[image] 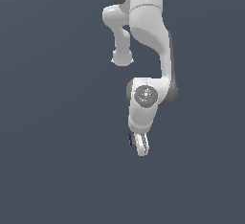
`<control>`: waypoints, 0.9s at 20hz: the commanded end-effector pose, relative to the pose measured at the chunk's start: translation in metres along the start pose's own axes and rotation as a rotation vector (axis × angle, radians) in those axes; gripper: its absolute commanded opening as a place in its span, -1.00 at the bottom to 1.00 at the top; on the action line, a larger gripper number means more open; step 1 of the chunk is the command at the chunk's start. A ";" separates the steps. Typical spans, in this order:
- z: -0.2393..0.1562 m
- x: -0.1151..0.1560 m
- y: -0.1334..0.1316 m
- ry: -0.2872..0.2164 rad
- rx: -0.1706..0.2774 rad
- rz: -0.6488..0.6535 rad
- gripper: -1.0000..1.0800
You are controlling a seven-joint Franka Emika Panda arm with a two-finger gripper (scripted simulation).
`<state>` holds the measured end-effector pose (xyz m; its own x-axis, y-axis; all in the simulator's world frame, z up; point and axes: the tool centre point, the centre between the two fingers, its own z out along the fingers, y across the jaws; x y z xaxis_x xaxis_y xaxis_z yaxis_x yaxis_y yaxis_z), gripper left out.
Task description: Pick up the object and move it to a goal position.
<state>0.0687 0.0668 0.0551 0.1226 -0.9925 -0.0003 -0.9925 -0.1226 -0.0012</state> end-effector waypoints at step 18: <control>0.043 0.000 0.000 0.000 -0.001 0.004 -1.00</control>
<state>0.0684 0.0667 0.0125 0.1187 -0.9929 -0.0005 -0.9929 -0.1187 0.0004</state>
